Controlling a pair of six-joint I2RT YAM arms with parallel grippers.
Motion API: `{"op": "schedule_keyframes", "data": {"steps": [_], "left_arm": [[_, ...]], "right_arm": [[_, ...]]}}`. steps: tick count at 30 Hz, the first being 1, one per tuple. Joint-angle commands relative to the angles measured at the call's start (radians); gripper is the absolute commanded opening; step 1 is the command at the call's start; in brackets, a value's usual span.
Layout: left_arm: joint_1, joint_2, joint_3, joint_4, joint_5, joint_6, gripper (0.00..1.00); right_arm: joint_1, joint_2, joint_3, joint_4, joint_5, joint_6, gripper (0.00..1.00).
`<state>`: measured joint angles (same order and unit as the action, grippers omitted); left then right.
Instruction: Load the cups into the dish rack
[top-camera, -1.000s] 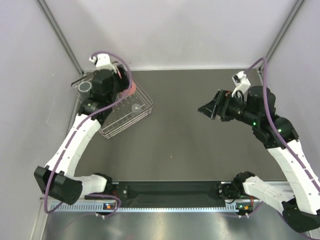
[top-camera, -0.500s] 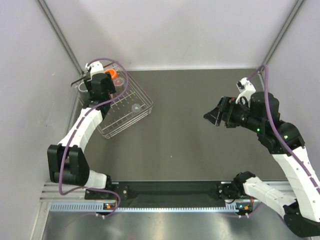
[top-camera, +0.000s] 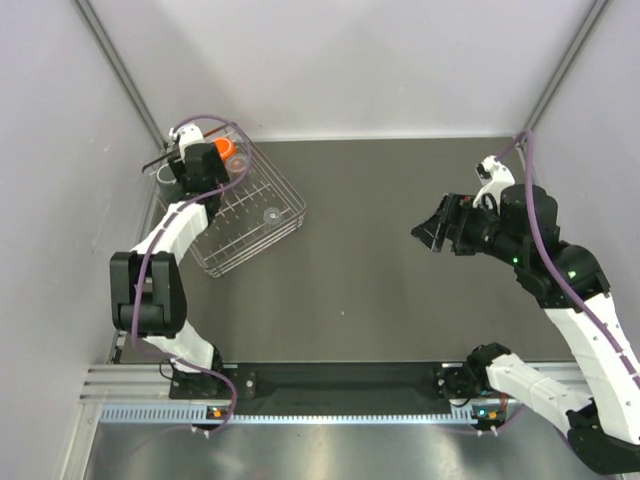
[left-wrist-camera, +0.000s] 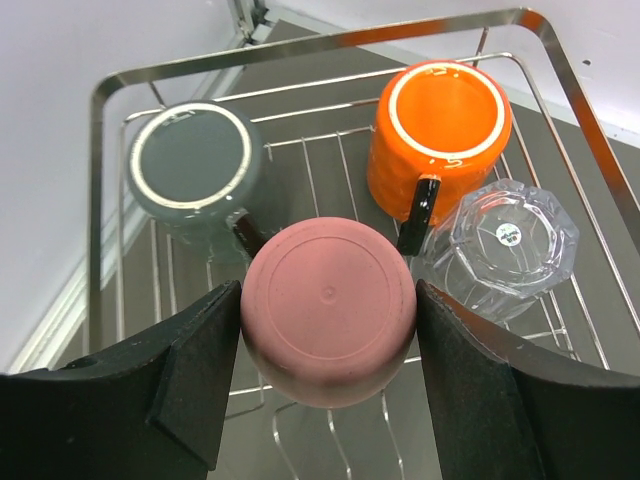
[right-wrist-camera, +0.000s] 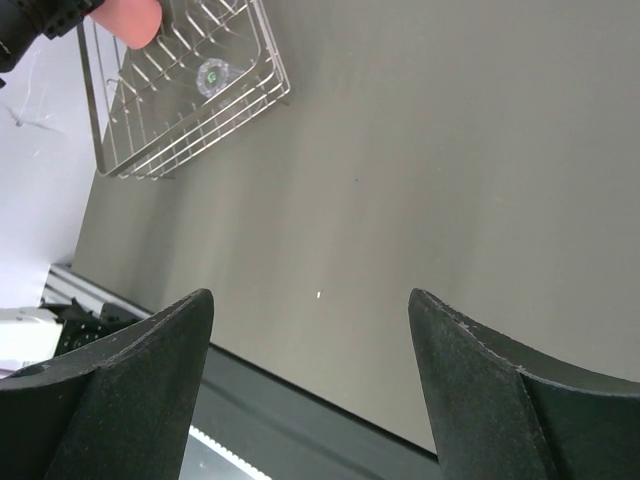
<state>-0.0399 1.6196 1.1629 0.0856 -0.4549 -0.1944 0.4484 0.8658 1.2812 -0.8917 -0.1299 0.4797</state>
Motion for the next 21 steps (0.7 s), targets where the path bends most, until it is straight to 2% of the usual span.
{"op": "schedule_keyframes", "data": {"steps": [1,9,16,21], "left_arm": [[0.006,0.029,0.055,0.088,0.012,-0.027,0.00],[0.011,0.105,0.066,0.121,-0.001,-0.023,0.00],[0.011,0.148,0.026,0.241,-0.045,-0.013,0.00],[0.011,0.174,0.032,0.258,-0.047,-0.004,0.00]], "right_arm": [[-0.005,-0.028,0.029,-0.010,0.045,-0.009,0.79],[-0.007,-0.051,0.036,-0.035,0.088,0.003,0.79],[-0.008,-0.053,0.047,-0.046,0.105,0.000,0.79],[-0.007,-0.042,0.055,-0.050,0.110,-0.010,0.79]]}}
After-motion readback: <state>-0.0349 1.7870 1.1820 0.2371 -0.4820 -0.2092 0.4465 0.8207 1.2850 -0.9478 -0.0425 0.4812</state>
